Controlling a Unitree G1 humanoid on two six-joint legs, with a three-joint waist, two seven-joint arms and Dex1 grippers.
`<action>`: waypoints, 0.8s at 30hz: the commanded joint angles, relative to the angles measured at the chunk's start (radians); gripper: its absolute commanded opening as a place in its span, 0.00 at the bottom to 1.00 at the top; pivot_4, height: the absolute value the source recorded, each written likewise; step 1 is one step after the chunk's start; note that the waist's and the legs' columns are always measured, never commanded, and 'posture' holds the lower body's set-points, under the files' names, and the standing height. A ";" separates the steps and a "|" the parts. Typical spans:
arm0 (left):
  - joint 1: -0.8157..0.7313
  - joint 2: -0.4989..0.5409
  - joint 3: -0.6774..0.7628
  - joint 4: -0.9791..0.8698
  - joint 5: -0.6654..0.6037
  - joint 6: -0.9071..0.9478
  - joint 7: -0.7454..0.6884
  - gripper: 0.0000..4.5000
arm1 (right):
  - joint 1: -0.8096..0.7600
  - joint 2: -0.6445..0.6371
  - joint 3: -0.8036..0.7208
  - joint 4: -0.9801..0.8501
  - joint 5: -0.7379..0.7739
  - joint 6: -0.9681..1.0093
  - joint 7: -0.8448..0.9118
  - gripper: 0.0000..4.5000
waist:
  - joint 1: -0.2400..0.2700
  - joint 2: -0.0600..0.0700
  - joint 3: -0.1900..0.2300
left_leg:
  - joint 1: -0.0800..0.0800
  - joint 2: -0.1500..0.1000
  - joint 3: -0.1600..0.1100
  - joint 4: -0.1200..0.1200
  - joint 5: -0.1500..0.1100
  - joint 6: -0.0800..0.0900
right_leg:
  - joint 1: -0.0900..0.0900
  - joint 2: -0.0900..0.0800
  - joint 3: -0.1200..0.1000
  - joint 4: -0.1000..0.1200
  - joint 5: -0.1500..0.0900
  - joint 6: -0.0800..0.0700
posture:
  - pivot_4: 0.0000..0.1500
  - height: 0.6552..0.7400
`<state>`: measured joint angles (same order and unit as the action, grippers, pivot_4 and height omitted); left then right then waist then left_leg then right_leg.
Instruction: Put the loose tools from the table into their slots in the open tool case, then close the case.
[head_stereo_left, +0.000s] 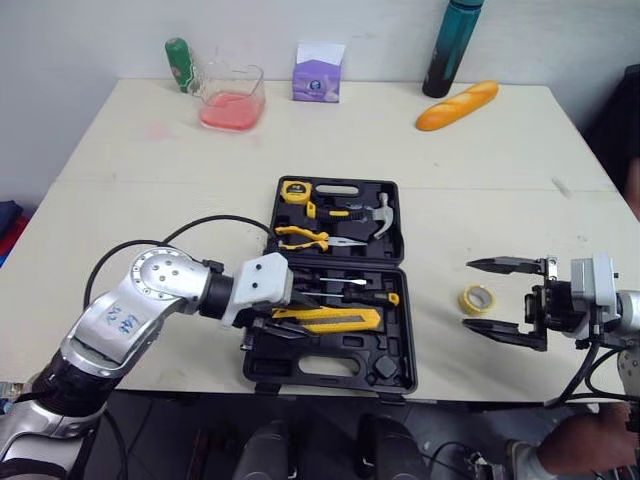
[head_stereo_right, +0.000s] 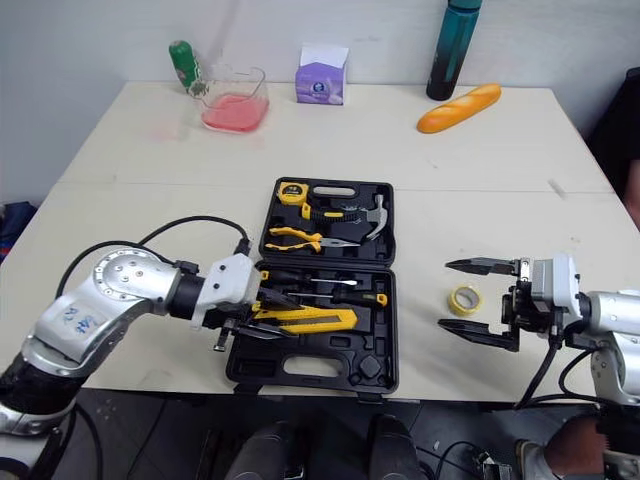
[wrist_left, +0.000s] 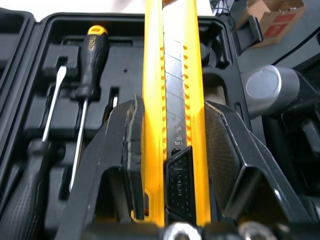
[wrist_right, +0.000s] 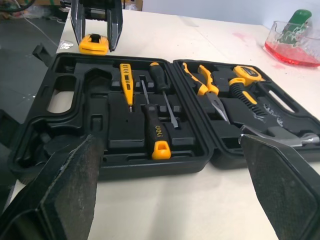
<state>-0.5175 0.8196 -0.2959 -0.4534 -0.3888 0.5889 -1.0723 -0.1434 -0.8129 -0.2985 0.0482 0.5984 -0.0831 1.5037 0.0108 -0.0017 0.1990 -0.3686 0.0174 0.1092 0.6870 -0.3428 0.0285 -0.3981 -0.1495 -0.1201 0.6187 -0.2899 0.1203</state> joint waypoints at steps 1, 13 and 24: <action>-0.020 -0.016 -0.054 0.008 0.048 0.014 -0.004 0.28 | 0.016 -0.011 -0.040 -0.030 0.029 -0.004 0.005 1.00 | 0.003 0.000 0.000 | 0.000 0.000 0.000 0.000 0.000 0.000 | 0.000 0.000 0.000 0.000 0.000 0.000 | 1.00 1.00; -0.009 -0.049 -0.090 0.021 0.110 0.087 0.043 0.28 | 0.066 -0.009 -0.035 -0.225 0.040 0.098 -0.122 1.00 | 0.013 0.000 0.000 | -0.001 0.000 -0.001 0.001 0.000 0.000 | 0.000 0.000 -0.001 0.000 0.000 0.000 | 1.00 1.00; -0.005 -0.093 -0.120 0.017 0.142 0.124 0.076 0.28 | 0.080 -0.023 -0.050 -0.269 0.051 0.150 -0.141 1.00 | 0.014 0.000 0.000 | -0.001 0.000 -0.003 0.003 0.000 0.000 | 0.002 0.000 -0.003 0.000 0.000 0.000 | 1.00 1.00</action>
<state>-0.5251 0.7263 -0.4133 -0.4163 -0.2489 0.7070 -0.9966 -0.0666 -0.8160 -0.3163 -0.1949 0.6254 0.0671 1.3623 0.0245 -0.0018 0.1990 -0.3695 0.0178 0.1058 0.6901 -0.3431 0.0289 -0.3958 -0.1496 -0.1233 0.6188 -0.2899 0.1203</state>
